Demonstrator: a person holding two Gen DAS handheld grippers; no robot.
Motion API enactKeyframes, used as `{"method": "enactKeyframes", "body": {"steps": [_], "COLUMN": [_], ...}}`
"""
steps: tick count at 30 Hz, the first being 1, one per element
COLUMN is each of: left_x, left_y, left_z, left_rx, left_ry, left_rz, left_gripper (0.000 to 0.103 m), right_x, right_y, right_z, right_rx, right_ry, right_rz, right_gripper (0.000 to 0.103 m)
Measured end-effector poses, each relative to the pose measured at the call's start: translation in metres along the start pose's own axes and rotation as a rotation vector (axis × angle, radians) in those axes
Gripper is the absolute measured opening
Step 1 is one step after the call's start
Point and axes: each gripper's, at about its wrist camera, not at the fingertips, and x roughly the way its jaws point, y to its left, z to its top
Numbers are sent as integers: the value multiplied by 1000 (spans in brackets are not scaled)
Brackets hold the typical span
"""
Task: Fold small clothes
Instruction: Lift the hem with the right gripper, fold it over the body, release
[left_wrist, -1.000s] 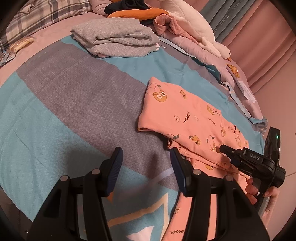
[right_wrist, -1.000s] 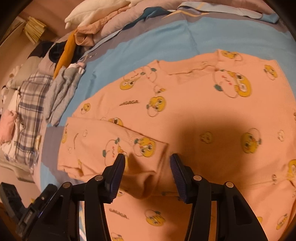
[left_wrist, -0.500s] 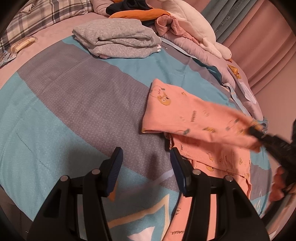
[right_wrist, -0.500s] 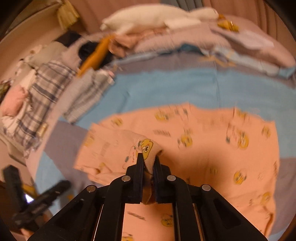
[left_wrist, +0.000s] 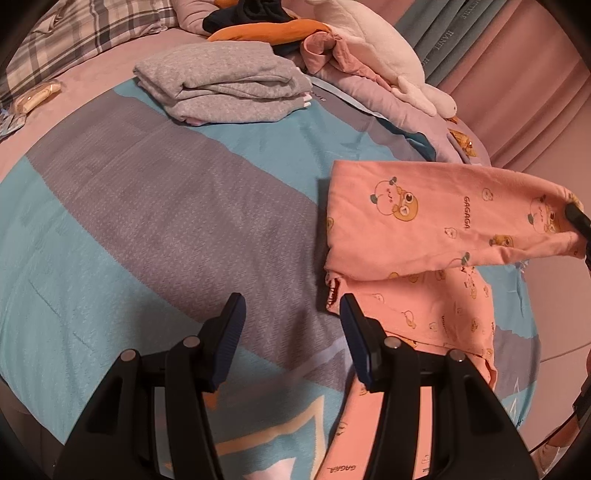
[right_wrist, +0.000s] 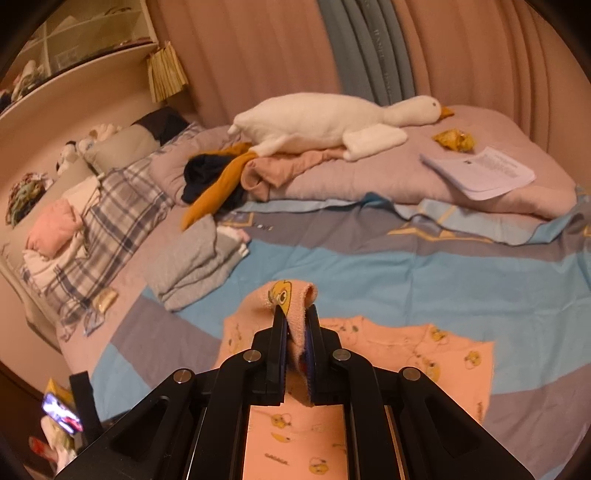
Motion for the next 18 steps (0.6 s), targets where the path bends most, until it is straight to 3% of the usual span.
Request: {"method": "enactKeyframes", "body": {"steps": [8, 18], "left_x": [4, 19], "left_y": [-20, -49], "left_z": [9, 18], "left_rx": [37, 89], "left_ry": [-1, 23], "left_rz": [-26, -52], "left_gripper": [52, 52], "right_x": [-15, -10], "right_y": [-25, -72], "right_z": [-8, -33], "right_rx": [44, 115], "right_ry": [-23, 25], "right_rz": [-73, -195], "right_gripper": [9, 9]}}
